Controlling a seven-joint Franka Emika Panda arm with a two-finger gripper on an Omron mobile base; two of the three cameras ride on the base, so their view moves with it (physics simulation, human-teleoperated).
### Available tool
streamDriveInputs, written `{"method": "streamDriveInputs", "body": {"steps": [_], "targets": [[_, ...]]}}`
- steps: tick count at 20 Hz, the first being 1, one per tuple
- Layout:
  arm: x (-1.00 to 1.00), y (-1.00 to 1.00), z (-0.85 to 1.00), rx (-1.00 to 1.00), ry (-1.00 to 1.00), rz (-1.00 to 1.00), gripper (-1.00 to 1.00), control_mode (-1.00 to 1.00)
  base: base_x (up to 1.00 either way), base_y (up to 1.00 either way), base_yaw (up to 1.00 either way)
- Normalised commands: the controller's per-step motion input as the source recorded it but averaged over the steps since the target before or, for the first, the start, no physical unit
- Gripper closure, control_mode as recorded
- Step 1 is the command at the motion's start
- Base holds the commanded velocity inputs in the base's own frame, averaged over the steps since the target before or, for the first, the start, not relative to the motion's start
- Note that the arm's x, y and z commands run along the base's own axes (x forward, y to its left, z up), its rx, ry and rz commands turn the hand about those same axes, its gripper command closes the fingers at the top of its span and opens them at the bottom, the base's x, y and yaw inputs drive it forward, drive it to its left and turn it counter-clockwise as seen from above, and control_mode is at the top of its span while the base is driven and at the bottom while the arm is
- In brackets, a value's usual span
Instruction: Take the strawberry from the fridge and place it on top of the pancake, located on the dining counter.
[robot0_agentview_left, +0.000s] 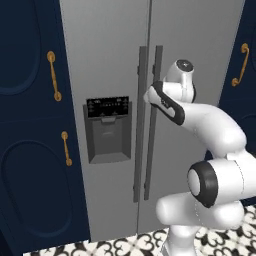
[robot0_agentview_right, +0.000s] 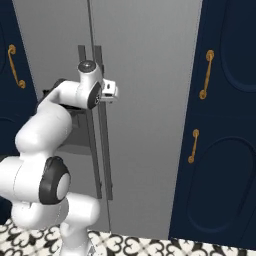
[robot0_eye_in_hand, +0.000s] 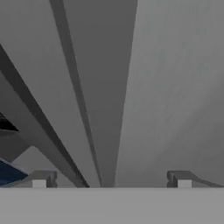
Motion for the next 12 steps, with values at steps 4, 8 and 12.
{"method": "streamDriveInputs", "body": {"steps": [4, 8, 12], "targets": [[0.61, 0.03, -0.12, 0.0, -0.1, 0.0, -1.0, -1.0, 0.0, 0.0, 0.0], [0.62, 0.0, -0.08, 0.0, -0.1, 0.0, -1.0, -1.0, 0.0, 0.0, 0.0], [0.56, 0.0, -0.09, 0.0, -0.17, 0.0, -1.0, -1.0, 0.0, 0.0, 0.0]]}}
